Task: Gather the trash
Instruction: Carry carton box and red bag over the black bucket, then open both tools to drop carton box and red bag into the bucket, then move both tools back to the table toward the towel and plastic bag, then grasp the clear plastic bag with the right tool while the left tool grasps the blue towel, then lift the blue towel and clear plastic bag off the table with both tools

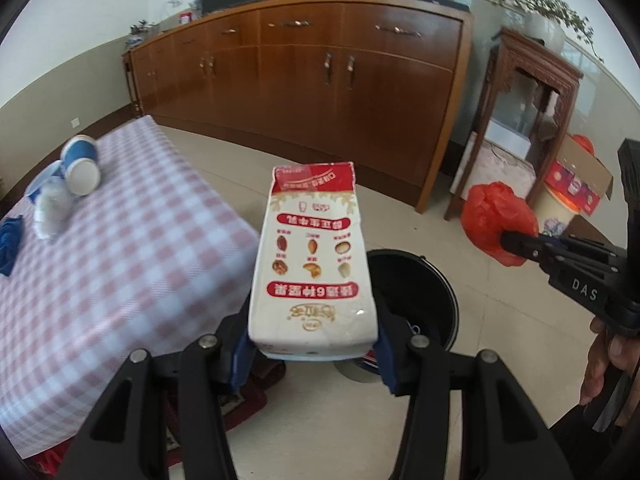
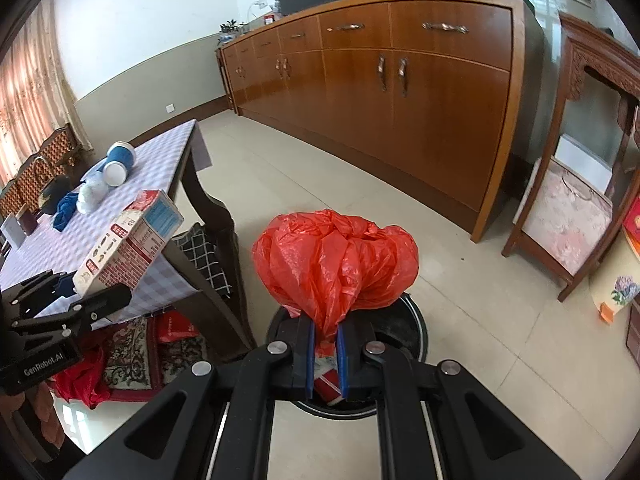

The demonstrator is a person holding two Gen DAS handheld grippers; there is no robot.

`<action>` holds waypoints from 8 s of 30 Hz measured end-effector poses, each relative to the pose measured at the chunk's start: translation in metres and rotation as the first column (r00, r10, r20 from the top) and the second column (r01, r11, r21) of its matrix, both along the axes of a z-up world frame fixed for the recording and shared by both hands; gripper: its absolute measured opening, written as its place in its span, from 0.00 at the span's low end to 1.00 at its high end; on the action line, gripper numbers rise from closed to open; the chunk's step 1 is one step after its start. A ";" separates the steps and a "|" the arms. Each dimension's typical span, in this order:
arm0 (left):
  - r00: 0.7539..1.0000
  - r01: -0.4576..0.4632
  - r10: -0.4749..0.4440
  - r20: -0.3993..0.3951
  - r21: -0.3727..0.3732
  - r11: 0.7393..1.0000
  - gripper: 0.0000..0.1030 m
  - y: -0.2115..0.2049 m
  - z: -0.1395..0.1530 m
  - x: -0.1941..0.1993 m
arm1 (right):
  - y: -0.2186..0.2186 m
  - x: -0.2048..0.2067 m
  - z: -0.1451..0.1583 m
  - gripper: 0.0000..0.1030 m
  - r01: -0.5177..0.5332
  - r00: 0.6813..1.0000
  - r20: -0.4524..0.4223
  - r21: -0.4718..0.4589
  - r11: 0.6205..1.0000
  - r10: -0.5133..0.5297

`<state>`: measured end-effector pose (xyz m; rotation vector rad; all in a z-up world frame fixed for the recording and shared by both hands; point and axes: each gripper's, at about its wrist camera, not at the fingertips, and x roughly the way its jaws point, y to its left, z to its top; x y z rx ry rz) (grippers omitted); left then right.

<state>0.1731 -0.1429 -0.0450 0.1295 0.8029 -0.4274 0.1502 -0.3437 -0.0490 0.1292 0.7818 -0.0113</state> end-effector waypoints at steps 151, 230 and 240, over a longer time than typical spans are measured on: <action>0.800 -0.600 0.600 0.002 -0.002 0.800 0.78 0.355 -0.010 0.160 | 0.405 0.249 0.001 0.36 -0.588 0.809 -0.007 -0.009 0.809 0.588; 0.801 -0.587 0.585 0.125 -0.025 0.809 0.16 0.320 0.020 0.042 | 0.240 0.174 0.034 0.36 -0.361 0.928 0.062 -0.084 0.929 0.366; 0.851 -0.506 0.507 0.139 -0.040 0.861 0.16 0.270 0.034 0.016 | 0.214 0.111 0.048 0.36 -0.340 0.934 0.089 -0.071 0.938 0.345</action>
